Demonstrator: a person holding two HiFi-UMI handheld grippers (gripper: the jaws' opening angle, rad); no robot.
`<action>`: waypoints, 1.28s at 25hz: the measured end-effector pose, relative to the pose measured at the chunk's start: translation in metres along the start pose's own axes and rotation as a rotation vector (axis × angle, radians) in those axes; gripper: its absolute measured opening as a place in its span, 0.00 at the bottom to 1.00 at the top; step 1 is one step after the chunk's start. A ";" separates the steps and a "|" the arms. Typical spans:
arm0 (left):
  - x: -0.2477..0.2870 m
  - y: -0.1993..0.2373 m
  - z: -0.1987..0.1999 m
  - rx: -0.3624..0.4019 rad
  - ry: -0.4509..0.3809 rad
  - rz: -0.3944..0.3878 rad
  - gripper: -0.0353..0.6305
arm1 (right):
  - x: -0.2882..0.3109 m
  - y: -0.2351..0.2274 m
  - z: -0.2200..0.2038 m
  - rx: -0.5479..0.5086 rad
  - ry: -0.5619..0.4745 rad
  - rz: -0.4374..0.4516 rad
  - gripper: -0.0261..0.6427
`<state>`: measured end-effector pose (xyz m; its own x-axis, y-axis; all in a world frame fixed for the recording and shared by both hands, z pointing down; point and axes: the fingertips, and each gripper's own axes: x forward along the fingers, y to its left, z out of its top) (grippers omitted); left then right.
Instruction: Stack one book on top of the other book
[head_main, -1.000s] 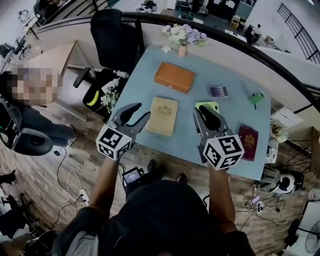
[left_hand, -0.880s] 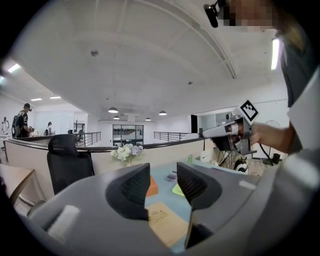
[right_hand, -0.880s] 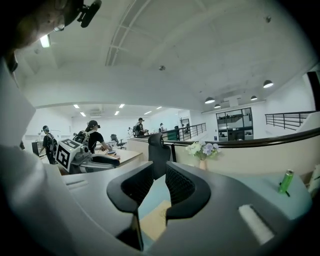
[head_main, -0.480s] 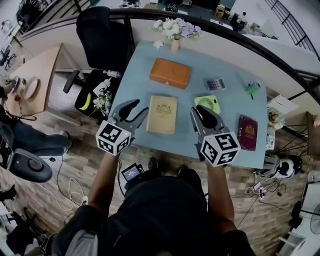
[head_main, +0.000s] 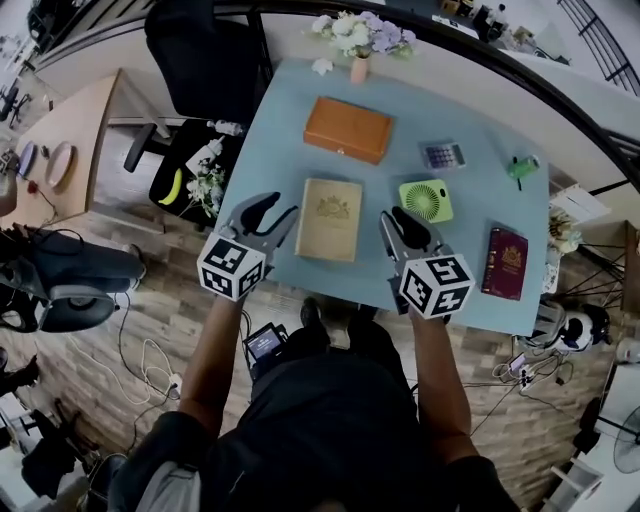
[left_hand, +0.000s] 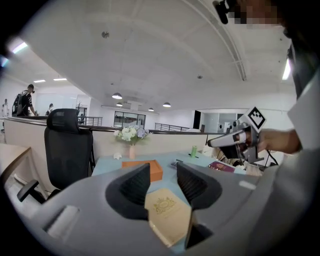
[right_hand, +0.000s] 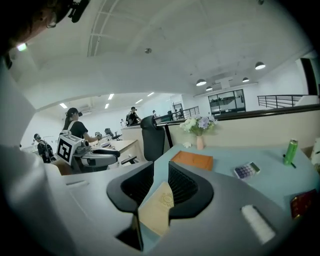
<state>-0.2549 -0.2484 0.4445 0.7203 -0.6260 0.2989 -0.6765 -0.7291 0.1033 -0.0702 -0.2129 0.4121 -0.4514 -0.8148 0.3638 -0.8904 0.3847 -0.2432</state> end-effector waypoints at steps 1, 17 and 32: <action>0.003 0.003 -0.007 -0.012 0.012 0.006 0.38 | 0.007 -0.003 -0.008 0.012 0.019 0.005 0.15; 0.060 0.027 -0.132 -0.161 0.225 0.036 0.38 | 0.096 -0.053 -0.149 0.204 0.283 0.028 0.15; 0.091 0.034 -0.219 -0.282 0.343 0.062 0.38 | 0.136 -0.066 -0.227 0.286 0.423 0.008 0.21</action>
<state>-0.2460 -0.2688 0.6831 0.6167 -0.5033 0.6053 -0.7665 -0.5593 0.3158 -0.0860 -0.2506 0.6813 -0.4945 -0.5427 0.6789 -0.8622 0.2076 -0.4621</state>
